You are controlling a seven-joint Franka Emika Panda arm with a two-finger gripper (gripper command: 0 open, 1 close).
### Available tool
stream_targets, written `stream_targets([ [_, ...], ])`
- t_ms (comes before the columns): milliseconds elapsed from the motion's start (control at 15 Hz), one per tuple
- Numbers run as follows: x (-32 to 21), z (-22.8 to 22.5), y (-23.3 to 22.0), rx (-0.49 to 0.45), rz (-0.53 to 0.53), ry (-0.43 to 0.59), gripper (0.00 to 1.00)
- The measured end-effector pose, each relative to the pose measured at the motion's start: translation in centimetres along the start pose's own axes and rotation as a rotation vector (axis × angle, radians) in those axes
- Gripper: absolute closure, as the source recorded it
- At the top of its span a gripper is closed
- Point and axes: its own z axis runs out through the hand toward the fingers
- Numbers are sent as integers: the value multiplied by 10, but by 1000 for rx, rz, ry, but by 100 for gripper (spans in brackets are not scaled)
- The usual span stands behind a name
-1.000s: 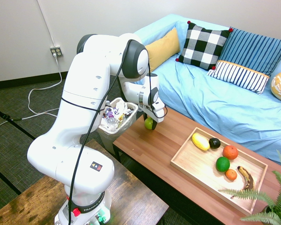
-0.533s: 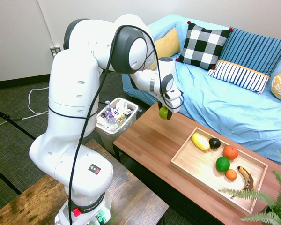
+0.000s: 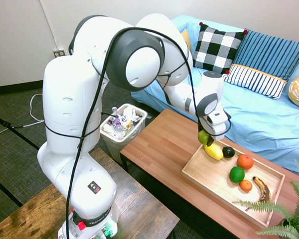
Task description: Put the apple in the tray
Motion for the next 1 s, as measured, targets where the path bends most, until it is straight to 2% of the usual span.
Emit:
stream_targets([
  [200,41,23,19,4,27,-45,100],
  [400,68,53,20,7,47,-92,100],
  [733,91,113,18,-31,74,-122,100],
  [1000,101,140,24,-56,81,-132,100],
])
